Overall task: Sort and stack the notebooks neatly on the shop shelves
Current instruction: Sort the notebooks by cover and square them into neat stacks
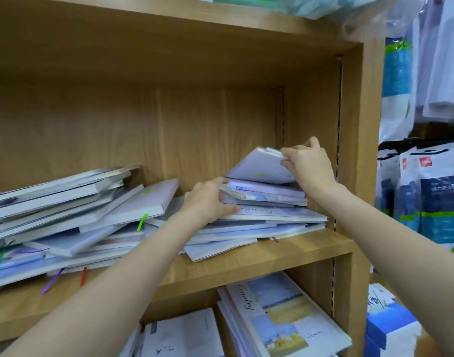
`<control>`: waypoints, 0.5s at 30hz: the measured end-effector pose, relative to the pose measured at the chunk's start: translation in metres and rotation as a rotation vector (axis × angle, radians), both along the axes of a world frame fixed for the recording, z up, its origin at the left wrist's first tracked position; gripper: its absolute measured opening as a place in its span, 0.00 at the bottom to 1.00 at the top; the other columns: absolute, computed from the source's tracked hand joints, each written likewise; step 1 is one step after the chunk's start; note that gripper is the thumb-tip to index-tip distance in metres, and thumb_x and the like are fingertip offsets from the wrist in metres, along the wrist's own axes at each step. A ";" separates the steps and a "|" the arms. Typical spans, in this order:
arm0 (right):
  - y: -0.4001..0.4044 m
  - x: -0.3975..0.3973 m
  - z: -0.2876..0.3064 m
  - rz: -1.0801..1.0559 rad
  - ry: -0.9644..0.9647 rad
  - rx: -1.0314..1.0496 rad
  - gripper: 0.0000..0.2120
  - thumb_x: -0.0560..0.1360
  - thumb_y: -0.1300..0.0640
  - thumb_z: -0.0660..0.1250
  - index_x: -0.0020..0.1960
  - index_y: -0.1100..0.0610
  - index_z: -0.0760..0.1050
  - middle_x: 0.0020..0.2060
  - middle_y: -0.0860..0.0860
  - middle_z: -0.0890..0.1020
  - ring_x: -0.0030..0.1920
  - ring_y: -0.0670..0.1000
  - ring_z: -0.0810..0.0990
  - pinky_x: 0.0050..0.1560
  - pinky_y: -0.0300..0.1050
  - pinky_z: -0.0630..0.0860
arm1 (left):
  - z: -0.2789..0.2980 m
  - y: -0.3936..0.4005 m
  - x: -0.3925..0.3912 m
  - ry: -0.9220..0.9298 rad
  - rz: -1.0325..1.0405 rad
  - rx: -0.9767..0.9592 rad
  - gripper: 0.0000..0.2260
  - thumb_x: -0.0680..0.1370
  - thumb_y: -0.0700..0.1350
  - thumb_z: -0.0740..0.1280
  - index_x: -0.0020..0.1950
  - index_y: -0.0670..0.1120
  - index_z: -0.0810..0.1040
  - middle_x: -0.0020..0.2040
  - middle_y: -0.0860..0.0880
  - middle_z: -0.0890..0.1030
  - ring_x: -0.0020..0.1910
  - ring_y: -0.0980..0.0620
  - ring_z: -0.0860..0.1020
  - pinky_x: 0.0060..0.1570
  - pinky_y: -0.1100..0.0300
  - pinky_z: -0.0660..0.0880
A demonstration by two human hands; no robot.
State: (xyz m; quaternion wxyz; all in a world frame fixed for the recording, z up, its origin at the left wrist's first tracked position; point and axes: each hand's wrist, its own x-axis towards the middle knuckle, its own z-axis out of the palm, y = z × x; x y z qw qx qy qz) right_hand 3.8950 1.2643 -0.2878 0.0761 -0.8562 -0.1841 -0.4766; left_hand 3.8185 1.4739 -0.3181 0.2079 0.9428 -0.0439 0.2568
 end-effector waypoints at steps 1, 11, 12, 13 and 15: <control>0.002 -0.001 0.000 -0.034 -0.008 -0.024 0.12 0.78 0.55 0.62 0.57 0.59 0.77 0.52 0.58 0.77 0.55 0.60 0.66 0.44 0.49 0.63 | 0.000 -0.004 0.003 -0.043 -0.005 0.024 0.30 0.70 0.54 0.72 0.70 0.52 0.66 0.54 0.50 0.74 0.61 0.48 0.69 0.62 0.51 0.67; 0.002 -0.001 -0.018 -0.066 0.148 0.009 0.12 0.78 0.53 0.63 0.53 0.61 0.74 0.50 0.56 0.70 0.40 0.55 0.69 0.36 0.46 0.66 | 0.008 -0.005 0.042 0.247 -0.134 -0.098 0.34 0.70 0.50 0.74 0.73 0.50 0.64 0.68 0.48 0.70 0.68 0.48 0.67 0.67 0.58 0.63; 0.003 -0.002 -0.021 -0.066 0.153 0.018 0.12 0.78 0.53 0.63 0.54 0.61 0.74 0.50 0.56 0.70 0.41 0.55 0.70 0.36 0.46 0.66 | 0.004 -0.007 0.042 0.190 -0.105 -0.029 0.30 0.72 0.50 0.72 0.71 0.50 0.66 0.66 0.48 0.73 0.67 0.48 0.69 0.66 0.59 0.64; 0.004 -0.002 -0.023 -0.067 0.157 0.025 0.12 0.78 0.53 0.63 0.54 0.61 0.74 0.50 0.56 0.70 0.43 0.56 0.71 0.36 0.46 0.66 | 0.001 -0.010 0.042 0.127 -0.073 0.041 0.24 0.74 0.50 0.70 0.69 0.51 0.69 0.63 0.48 0.75 0.65 0.46 0.69 0.64 0.60 0.64; 0.003 -0.003 -0.026 -0.071 0.154 0.020 0.12 0.78 0.52 0.62 0.54 0.60 0.74 0.51 0.56 0.70 0.43 0.57 0.71 0.35 0.45 0.65 | -0.001 -0.017 0.039 0.021 -0.017 0.194 0.16 0.78 0.49 0.64 0.66 0.52 0.73 0.58 0.46 0.78 0.63 0.44 0.70 0.59 0.59 0.64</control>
